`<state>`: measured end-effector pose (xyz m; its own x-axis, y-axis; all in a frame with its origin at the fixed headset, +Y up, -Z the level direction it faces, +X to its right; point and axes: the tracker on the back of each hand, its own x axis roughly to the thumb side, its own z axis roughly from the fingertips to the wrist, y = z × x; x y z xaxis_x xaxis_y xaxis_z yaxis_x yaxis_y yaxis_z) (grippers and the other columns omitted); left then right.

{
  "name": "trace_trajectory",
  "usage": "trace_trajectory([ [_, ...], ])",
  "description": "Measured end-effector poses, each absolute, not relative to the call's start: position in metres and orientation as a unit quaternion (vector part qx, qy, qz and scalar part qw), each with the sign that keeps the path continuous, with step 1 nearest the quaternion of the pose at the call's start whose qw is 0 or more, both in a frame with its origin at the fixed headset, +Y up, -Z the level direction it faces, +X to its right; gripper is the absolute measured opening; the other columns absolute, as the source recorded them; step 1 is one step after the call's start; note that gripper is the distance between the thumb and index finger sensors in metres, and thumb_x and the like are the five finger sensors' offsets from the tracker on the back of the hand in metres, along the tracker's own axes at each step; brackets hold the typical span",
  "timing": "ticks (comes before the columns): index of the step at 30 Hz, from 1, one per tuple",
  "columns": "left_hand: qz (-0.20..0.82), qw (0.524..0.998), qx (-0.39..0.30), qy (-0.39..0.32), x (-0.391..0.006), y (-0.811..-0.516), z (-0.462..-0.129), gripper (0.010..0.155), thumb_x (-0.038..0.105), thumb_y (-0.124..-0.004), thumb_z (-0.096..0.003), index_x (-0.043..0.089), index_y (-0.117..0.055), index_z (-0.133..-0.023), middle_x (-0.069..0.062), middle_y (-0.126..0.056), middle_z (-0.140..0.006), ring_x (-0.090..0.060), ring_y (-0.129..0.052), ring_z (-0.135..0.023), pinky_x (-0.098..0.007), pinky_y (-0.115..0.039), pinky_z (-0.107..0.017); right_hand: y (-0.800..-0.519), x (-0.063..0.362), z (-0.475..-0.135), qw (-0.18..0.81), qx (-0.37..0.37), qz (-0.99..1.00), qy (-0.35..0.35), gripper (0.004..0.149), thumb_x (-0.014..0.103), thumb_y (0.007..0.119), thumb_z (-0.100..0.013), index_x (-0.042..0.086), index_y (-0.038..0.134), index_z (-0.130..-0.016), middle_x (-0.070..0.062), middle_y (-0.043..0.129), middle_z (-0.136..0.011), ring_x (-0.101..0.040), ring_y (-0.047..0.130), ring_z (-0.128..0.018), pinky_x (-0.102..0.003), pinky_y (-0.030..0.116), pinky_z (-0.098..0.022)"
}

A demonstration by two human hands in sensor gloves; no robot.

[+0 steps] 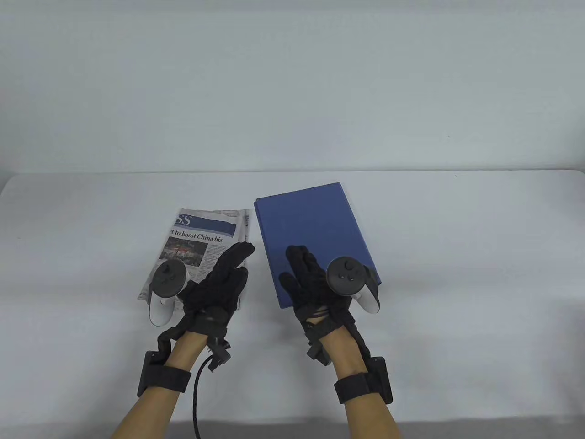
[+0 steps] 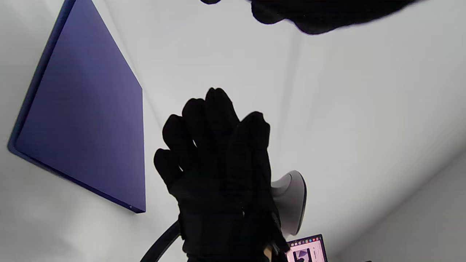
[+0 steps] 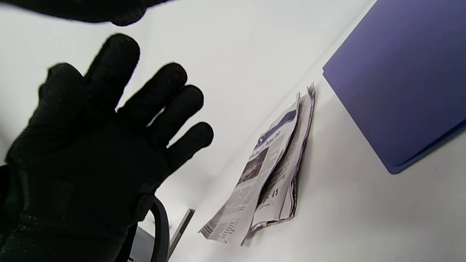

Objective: Insert newspapers into folder

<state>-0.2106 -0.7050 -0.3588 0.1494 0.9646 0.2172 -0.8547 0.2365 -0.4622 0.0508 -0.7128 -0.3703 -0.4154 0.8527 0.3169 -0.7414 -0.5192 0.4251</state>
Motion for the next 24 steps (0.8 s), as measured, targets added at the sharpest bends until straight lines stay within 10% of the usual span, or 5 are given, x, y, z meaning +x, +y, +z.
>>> trace_trajectory([
  [24,0.652,0.732,-0.085,-0.179,-0.238,-0.717,-0.361,0.065,0.056,-0.055,-0.0611,0.046,-0.031,-0.121,-0.002,-0.016,-0.129,-0.036,-0.014,-0.121,-0.065,-0.02,-0.089,-0.699,0.043,-0.369,0.5,0.284,0.811,0.104,0.082,0.053,0.058,-0.061,0.007,0.016,-0.113,-0.025,0.009,-0.112,-0.061,0.014,-0.098,-0.078,0.021,-0.061],
])
